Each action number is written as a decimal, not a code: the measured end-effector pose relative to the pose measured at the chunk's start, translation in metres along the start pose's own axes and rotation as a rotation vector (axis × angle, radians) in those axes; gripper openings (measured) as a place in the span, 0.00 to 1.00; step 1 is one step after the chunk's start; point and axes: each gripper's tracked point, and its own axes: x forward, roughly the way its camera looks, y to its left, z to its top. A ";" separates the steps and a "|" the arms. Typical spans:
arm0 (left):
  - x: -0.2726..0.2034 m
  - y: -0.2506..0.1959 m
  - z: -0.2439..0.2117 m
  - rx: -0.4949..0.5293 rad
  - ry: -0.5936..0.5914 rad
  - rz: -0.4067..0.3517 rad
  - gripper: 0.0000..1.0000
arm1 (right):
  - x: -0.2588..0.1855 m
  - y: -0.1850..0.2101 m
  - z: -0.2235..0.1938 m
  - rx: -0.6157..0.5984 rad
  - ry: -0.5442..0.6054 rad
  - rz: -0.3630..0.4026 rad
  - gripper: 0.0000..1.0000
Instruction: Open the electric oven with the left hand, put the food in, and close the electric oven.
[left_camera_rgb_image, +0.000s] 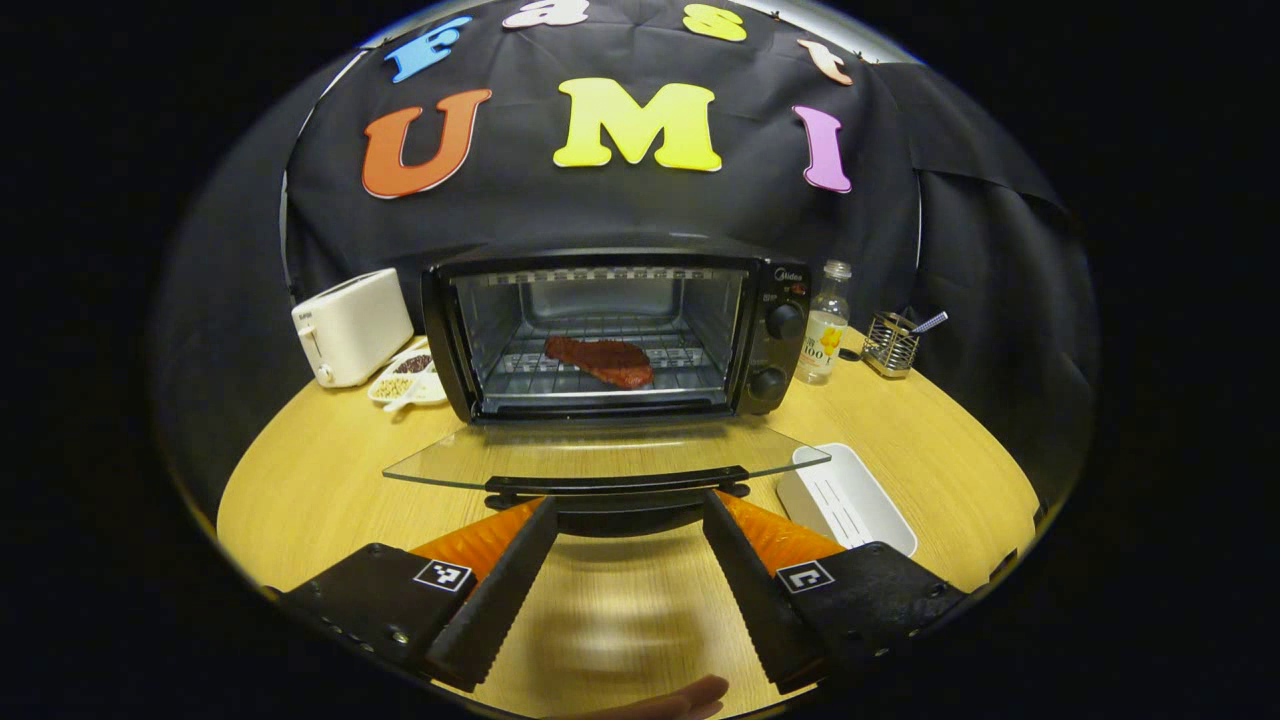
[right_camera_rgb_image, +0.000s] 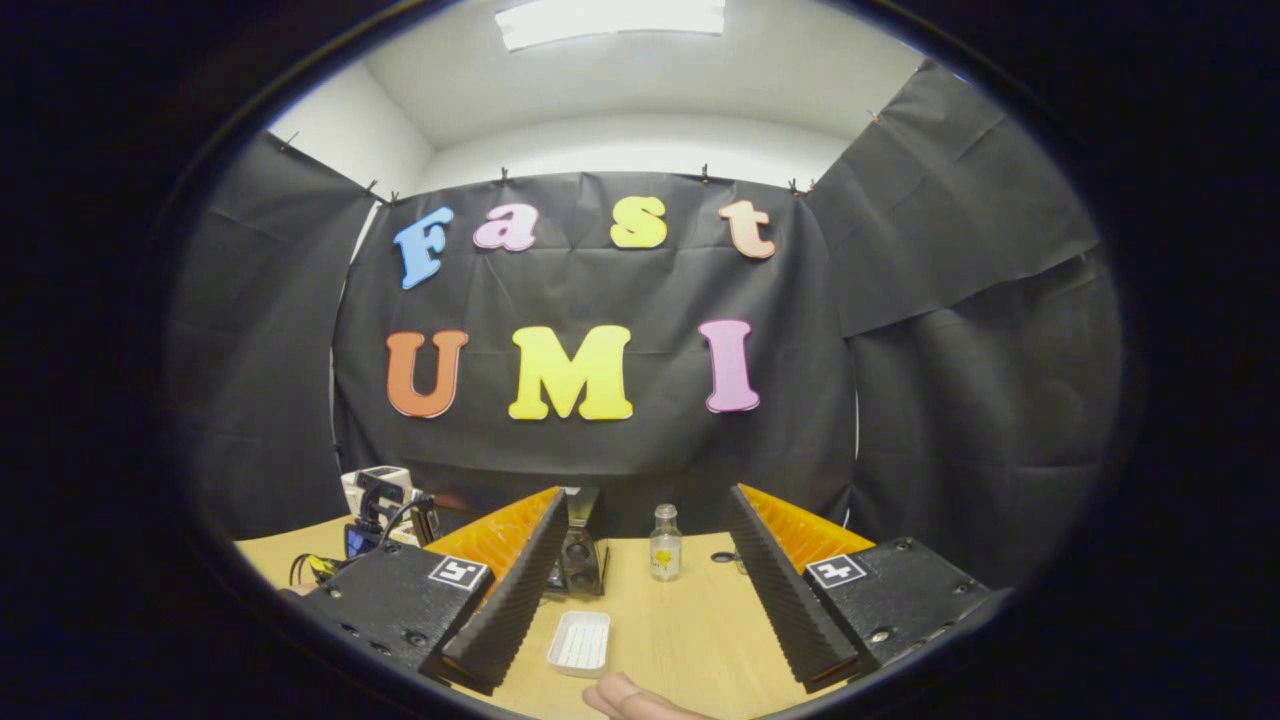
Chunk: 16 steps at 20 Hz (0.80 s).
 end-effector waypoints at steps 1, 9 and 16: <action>0.000 0.003 0.006 0.011 -0.017 0.007 0.94 | -0.001 0.000 0.001 0.001 -0.002 -0.001 1.00; 0.018 0.018 0.045 -0.014 -0.100 0.012 0.99 | -0.017 -0.012 0.010 0.016 -0.016 -0.012 0.96; 0.062 0.035 0.061 -0.055 -0.146 0.058 0.97 | -0.025 -0.023 0.012 0.026 -0.020 -0.026 0.96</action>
